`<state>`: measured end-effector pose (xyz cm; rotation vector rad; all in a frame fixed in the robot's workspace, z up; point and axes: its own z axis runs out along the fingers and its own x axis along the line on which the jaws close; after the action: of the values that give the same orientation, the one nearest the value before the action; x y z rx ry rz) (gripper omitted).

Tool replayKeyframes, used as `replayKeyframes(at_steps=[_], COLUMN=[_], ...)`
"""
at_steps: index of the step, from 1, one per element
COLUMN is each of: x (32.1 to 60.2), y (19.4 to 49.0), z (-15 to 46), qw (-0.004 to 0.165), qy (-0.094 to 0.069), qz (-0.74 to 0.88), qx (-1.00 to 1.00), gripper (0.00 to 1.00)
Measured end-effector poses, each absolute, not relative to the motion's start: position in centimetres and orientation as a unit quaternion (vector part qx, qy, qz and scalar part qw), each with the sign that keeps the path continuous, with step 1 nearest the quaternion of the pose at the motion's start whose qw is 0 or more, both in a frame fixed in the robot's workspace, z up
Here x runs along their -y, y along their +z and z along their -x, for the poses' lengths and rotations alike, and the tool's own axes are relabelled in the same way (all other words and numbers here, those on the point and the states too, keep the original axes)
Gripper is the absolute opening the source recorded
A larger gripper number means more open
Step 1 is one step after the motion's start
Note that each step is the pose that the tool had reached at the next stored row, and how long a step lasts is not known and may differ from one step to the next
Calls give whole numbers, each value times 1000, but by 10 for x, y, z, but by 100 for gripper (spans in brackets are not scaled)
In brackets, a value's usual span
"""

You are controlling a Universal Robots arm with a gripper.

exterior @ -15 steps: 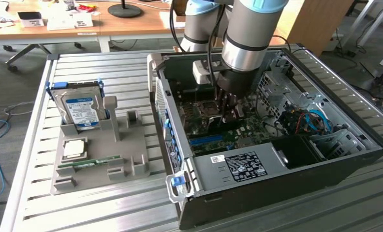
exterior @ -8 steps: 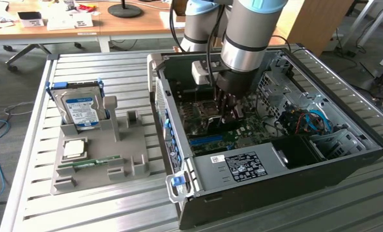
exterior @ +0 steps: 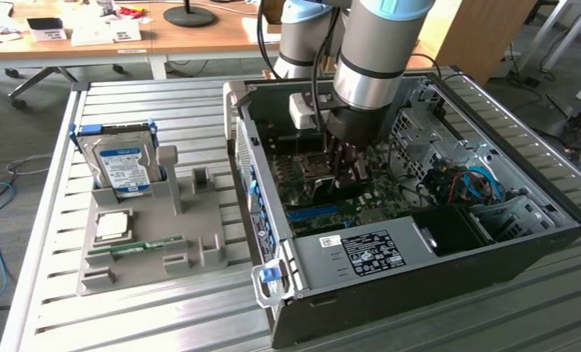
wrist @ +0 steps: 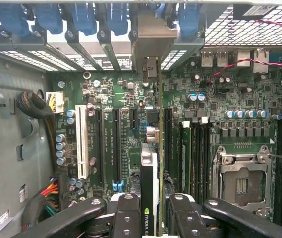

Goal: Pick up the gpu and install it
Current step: 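Insert the gpu into the slot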

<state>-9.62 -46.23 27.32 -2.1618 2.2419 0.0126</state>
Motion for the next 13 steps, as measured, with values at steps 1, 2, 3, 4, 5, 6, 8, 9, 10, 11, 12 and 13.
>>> replayKeyframes(at_steps=[1, 2, 3, 4, 5, 6, 8, 9, 10, 11, 12, 13], x=[462, 462, 462, 462, 462, 462, 462, 462, 462, 462, 462, 462], y=[273, 273, 273, 273, 273, 273, 273, 273, 273, 273, 273, 273], z=[97, 97, 98, 98, 99, 99, 99, 99, 99, 99, 100, 100], qw=[14, 14, 14, 14, 14, 14, 14, 14, 14, 14, 14, 14], qy=[4, 4, 4, 4, 4, 4, 4, 4, 4, 4, 4, 4], qz=[694, 694, 694, 694, 694, 694, 694, 694, 694, 694, 694, 694], qx=[-720, -720, -720, -720, -720, -720, -720, -720, -720, -720, -720, -720], gripper=[27, 27, 27, 27, 27, 27, 27, 27, 27, 27, 27, 27])
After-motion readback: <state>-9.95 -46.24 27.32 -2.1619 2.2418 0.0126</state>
